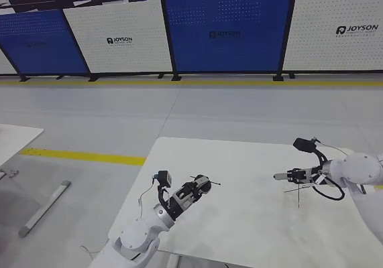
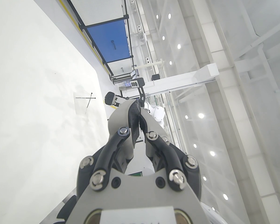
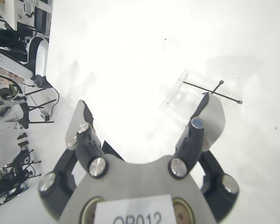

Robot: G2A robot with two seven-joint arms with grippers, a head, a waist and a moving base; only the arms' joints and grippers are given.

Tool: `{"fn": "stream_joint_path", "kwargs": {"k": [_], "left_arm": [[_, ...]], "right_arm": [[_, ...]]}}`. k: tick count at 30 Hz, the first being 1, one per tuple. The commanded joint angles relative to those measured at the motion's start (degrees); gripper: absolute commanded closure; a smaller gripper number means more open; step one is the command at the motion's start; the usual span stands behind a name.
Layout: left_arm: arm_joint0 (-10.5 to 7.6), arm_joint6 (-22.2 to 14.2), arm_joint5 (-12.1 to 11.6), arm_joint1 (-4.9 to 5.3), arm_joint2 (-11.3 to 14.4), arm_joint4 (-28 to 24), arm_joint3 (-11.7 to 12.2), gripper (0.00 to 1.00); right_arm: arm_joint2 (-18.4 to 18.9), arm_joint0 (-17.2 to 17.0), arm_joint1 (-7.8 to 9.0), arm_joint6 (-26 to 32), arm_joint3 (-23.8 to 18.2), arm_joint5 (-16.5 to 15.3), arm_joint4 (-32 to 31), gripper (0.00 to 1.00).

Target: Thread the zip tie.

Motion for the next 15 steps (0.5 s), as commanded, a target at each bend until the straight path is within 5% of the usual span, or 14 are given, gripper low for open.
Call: {"fn": "stream_joint_path", "kwargs": {"k": [1, 5, 15], "left_arm": [[0.00, 0.00, 0.00, 0.00, 0.00, 0.00, 0.00, 1.00], [0.00, 0.00, 0.00, 0.00, 0.00, 0.00, 0.00, 1.00], [0.00, 0.00, 0.00, 0.00, 0.00, 0.00, 0.00, 1.00]], "right_arm": [[-1.01, 0.32, -0.15, 0.67, 0.25, 2.92, -1.94, 0.00], [-4.01, 2.85, -0.97, 3.10, 1.94, 6.51, -4.50, 0.00], [-4.54, 2.49, -1.27, 2.56, 2.48, 5.71, -3.21, 0.00]]}}
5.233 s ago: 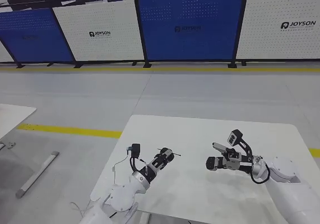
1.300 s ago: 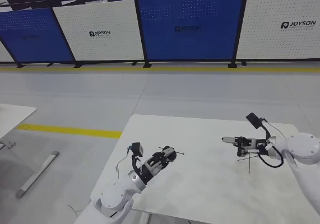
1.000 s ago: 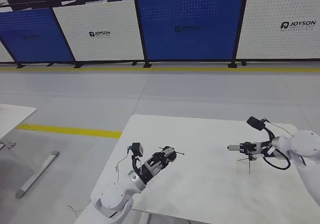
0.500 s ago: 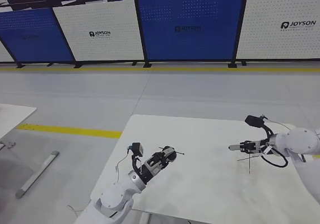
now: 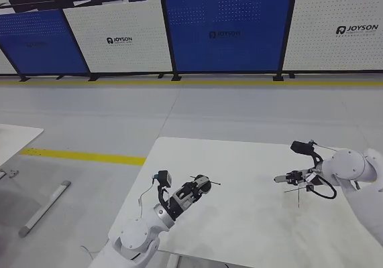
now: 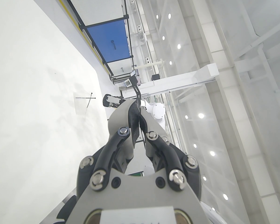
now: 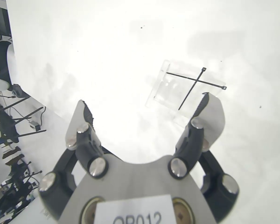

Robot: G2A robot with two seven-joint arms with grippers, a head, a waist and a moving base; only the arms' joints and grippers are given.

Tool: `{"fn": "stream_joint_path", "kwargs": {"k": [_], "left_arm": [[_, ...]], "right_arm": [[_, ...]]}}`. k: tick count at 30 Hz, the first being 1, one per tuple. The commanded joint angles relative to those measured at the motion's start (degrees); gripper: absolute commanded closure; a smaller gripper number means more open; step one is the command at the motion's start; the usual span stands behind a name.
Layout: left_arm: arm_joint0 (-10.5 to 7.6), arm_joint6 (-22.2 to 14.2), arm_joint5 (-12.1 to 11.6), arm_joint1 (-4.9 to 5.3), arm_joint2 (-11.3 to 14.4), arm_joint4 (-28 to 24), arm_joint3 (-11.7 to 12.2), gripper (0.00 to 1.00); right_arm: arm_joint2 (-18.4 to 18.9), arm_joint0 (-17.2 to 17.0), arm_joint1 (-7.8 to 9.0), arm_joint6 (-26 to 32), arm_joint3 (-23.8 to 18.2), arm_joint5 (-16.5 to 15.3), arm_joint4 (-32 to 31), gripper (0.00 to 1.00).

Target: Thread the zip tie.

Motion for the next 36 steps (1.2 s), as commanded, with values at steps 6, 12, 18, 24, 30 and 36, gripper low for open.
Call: {"fn": "stream_joint_path", "kwargs": {"k": [6, 12, 18, 24, 30, 36], "left_arm": [[0.00, 0.00, 0.00, 0.00, 0.00, 0.00, 0.00, 1.00], [0.00, 0.00, 0.00, 0.00, 0.00, 0.00, 0.00, 1.00], [0.00, 0.00, 0.00, 0.00, 0.00, 0.00, 0.00, 1.00], [0.00, 0.00, 0.00, 0.00, 0.00, 0.00, 0.00, 1.00], [0.00, 0.00, 0.00, 0.00, 0.00, 0.00, 0.00, 1.00], [0.00, 0.00, 0.00, 0.00, 0.00, 0.00, 0.00, 1.00]], "right_arm": [[0.34, 1.22, 0.20, 4.53, 3.24, 2.21, 0.43, 0.00], [-0.74, 2.47, -0.20, 4.61, 5.41, 4.21, -0.55, 0.35], [-2.04, 3.48, -0.78, 4.49, 7.40, 4.73, -0.85, 0.54], [-3.82, 4.68, -1.60, 3.79, 9.85, 6.61, -2.03, 0.55], [-5.62, 5.37, -2.57, 3.11, 11.92, 7.58, -2.55, 0.56], [-7.46, 6.09, -3.69, 1.45, 14.08, 9.51, -3.63, 0.56]]}}
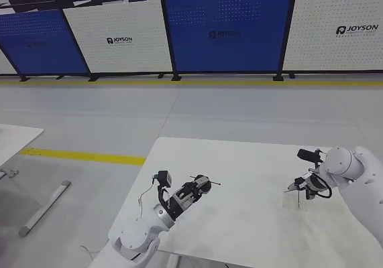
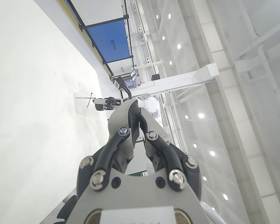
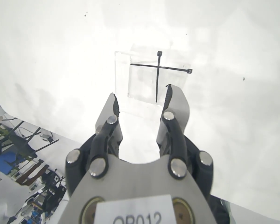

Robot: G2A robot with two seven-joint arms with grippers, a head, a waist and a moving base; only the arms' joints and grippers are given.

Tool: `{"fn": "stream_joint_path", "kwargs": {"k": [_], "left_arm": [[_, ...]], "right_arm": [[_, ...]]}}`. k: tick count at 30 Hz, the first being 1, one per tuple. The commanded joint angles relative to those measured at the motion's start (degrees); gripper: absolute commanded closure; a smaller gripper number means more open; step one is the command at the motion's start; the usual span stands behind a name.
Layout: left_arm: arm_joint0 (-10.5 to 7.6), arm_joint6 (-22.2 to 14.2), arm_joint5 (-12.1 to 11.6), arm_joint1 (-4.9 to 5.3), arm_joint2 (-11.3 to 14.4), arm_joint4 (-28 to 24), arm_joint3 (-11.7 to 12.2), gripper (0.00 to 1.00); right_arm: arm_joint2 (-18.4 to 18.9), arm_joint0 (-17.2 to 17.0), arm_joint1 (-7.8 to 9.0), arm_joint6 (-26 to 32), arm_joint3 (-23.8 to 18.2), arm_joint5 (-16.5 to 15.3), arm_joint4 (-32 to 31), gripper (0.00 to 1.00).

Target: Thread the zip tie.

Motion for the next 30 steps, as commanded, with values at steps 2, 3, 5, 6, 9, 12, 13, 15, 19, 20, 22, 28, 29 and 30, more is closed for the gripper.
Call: {"fn": "stream_joint_path", "kwargs": {"k": [2, 3, 5, 6, 9, 12, 13, 15, 19, 20, 22, 28, 29, 30], "left_arm": [[0.00, 0.00, 0.00, 0.00, 0.00, 0.00, 0.00, 1.00], [0.00, 0.00, 0.00, 0.00, 0.00, 0.00, 0.00, 1.00], [0.00, 0.00, 0.00, 0.00, 0.00, 0.00, 0.00, 1.00], [0.00, 0.00, 0.00, 0.00, 0.00, 0.00, 0.00, 1.00], [0.00, 0.00, 0.00, 0.00, 0.00, 0.00, 0.00, 1.00], [0.00, 0.00, 0.00, 0.00, 0.00, 0.00, 0.00, 1.00], [0.00, 0.00, 0.00, 0.00, 0.00, 0.00, 0.00, 1.00], [0.00, 0.00, 0.00, 0.00, 0.00, 0.00, 0.00, 1.00], [0.00, 0.00, 0.00, 0.00, 0.00, 0.00, 0.00, 1.00], [0.00, 0.00, 0.00, 0.00, 0.00, 0.00, 0.00, 1.00], [0.00, 0.00, 0.00, 0.00, 0.00, 0.00, 0.00, 1.00], [0.00, 0.00, 0.00, 0.00, 0.00, 0.00, 0.00, 1.00], [0.00, 0.00, 0.00, 0.00, 0.00, 0.00, 0.00, 1.00], [0.00, 0.00, 0.00, 0.00, 0.00, 0.00, 0.00, 1.00]], "right_arm": [[-0.55, 0.43, -0.50, -0.35, 1.20, -0.20, 0.26, 0.57], [-0.72, 0.61, -0.66, -0.42, 1.64, -0.29, 0.36, 0.58], [-1.14, 1.02, -1.07, -0.48, 2.58, -0.48, 0.55, 0.59], [-1.38, 1.21, -1.24, -0.45, 2.95, -0.53, 0.51, 0.62], [-2.05, 1.80, -1.80, -0.61, 4.17, -0.26, 0.29, 0.63], [-2.50, 2.26, -2.28, -0.73, 5.28, -0.41, 0.37, 0.64], [-2.67, 2.37, -2.42, -0.77, 5.64, -0.38, 0.24, 0.69], [-3.04, 2.57, -2.76, -0.94, 6.33, -0.32, 0.16, 0.69], [-3.83, 3.11, -3.44, -1.03, 7.86, 0.02, -0.28, 0.69], [-3.97, 3.28, -3.61, -1.14, 8.26, 0.23, -0.33, 0.69], [-4.23, 3.62, -4.01, -1.32, 9.09, 0.17, -0.20, 0.67], [-5.34, 4.61, -5.23, -1.63, 11.75, 0.29, -0.56, 0.71], [-5.50, 4.77, -5.42, -1.54, 12.18, 0.16, -0.59, 0.71], [-5.65, 4.94, -5.61, -1.50, 12.61, 0.05, -0.60, 0.73]]}}
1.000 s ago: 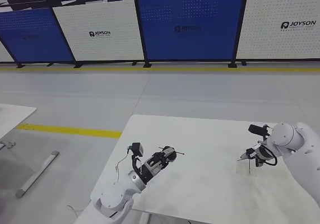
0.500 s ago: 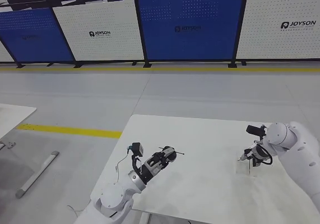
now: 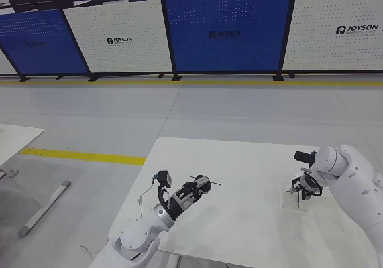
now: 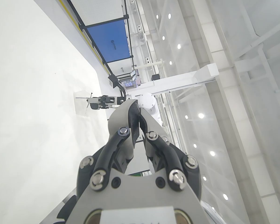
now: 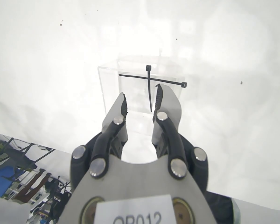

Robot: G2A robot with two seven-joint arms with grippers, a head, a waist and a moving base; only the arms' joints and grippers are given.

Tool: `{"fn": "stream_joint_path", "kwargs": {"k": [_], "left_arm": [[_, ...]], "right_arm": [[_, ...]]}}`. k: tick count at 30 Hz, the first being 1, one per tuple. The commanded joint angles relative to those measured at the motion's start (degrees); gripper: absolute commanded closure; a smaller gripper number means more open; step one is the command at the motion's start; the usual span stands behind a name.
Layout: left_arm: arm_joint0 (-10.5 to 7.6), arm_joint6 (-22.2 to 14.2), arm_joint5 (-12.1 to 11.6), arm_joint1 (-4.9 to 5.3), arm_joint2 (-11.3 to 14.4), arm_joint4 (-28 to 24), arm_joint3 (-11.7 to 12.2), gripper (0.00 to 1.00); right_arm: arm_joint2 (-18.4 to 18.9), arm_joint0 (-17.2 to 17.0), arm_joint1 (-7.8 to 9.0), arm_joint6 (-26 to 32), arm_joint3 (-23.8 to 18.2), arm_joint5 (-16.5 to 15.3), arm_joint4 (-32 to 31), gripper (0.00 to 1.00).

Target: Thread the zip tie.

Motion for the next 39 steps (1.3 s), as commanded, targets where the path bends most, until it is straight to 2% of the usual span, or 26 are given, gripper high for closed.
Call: {"fn": "stream_joint_path", "kwargs": {"k": [1, 4, 7, 16, 21, 24, 27, 32, 39], "left_arm": [[0.00, 0.00, 0.00, 0.00, 0.00, 0.00, 0.00, 1.00], [0.00, 0.00, 0.00, 0.00, 0.00, 0.00, 0.00, 1.00], [0.00, 0.00, 0.00, 0.00, 0.00, 0.00, 0.00, 1.00], [0.00, 0.00, 0.00, 0.00, 0.00, 0.00, 0.00, 1.00], [0.00, 0.00, 0.00, 0.00, 0.00, 0.00, 0.00, 1.00], [0.00, 0.00, 0.00, 0.00, 0.00, 0.00, 0.00, 1.00], [0.00, 0.00, 0.00, 0.00, 0.00, 0.00, 0.00, 1.00], [0.00, 0.00, 0.00, 0.00, 0.00, 0.00, 0.00, 1.00], [0.00, 0.00, 0.00, 0.00, 0.00, 0.00, 0.00, 1.00]], "right_arm": [[-0.32, 0.34, -0.39, 0.09, 0.94, -0.21, -0.05, 0.73], [-0.82, 0.87, -0.98, 0.21, 2.24, -0.36, -0.25, 0.74], [-1.45, 1.42, -1.63, 0.67, 3.61, -0.79, -0.60, 0.82], [-3.00, 2.89, -3.60, 1.12, 7.53, -1.39, -1.58, 0.78], [-3.51, 3.74, -4.69, 1.23, 9.92, -1.93, -1.60, 0.83], [-3.89, 4.23, -5.43, 1.21, 11.61, -2.40, -1.76, 0.81], [-4.19, 4.52, -6.03, 1.18, 12.90, -2.88, -1.91, 0.85], [-4.42, 5.08, -7.04, 0.73, 15.27, -3.76, -1.86, 1.00], [-4.40, 5.80, -7.99, 0.13, 17.68, -4.90, -1.88, 1.00]]}}
